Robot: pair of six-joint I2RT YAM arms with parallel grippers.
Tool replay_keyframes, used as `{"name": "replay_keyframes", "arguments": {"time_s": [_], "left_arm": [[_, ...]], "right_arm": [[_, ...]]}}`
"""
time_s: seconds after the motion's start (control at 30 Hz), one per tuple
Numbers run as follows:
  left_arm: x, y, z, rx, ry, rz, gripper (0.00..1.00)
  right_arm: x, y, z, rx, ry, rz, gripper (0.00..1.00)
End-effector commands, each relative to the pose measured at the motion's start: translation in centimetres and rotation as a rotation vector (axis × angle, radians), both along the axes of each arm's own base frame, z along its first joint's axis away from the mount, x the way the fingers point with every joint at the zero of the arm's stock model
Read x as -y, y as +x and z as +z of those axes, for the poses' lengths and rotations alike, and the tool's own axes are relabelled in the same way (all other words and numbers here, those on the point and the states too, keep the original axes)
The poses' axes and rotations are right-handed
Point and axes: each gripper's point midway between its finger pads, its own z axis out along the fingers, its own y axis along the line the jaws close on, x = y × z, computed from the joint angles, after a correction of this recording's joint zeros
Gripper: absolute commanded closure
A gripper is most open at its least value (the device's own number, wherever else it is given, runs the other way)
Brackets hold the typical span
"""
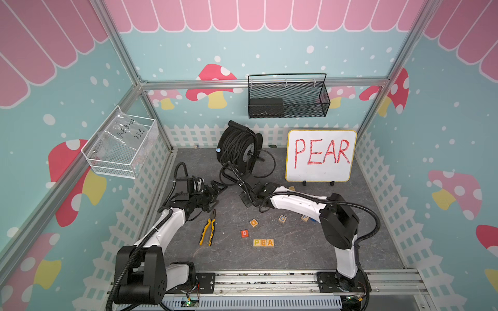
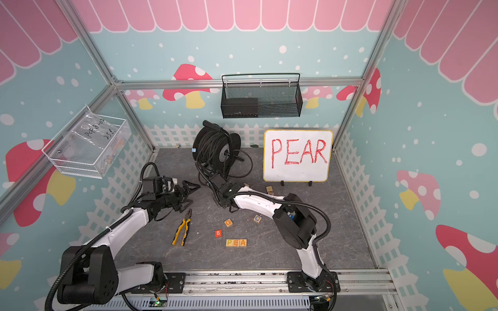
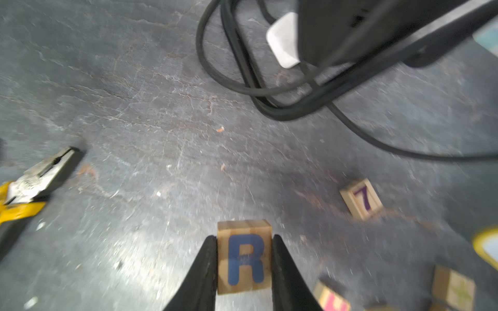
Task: Spell the uppercase word “pear” with letter blocks
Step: Pick up the letter block from the center of the board, then move the letter blocks to the center of the board.
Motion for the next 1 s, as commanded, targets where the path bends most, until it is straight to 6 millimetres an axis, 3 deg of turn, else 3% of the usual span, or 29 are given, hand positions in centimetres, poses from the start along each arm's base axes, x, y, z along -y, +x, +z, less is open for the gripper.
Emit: {"name": "replay_keyframes", "arguments": {"time_s": [0.0, 0.13, 0.47, 0.6, 0.77, 0.97], "left_arm": [[3.0, -0.5, 2.4, 0.093, 0.037, -0.13, 0.0], [6.3, -2.3, 3.5, 0.147, 0.111, -0.259, 0.0], [11.3, -5.6, 4.5, 0.178, 0.217, -0.476, 0.01], [12.3, -6.1, 5.0, 0.188, 0.229, -0.519, 0.0], [12.2, -6.9, 4.2, 0.187, 0.259, -0.522, 0.01], [12.1, -7.2, 4.1, 0.195, 0.262, -0.519, 0.01]], "right_arm": [[2.1, -2.1, 1.1, -0.047, 0.09, -0.096, 0.7], [5.5, -5.1, 1.4, -0.088, 0.189, -0.182, 0.71], [12.4, -12.8, -0.3, -0.171, 0.324, -0.347, 0.72], [13.8, -15.7, -2.6, -0.216, 0.282, -0.393, 0.72], [14.9, -19.3, -5.7, -0.29, 0.219, -0.462, 0.72], [15.1, -20.4, -7.0, -0.299, 0.186, -0.496, 0.72]]}}
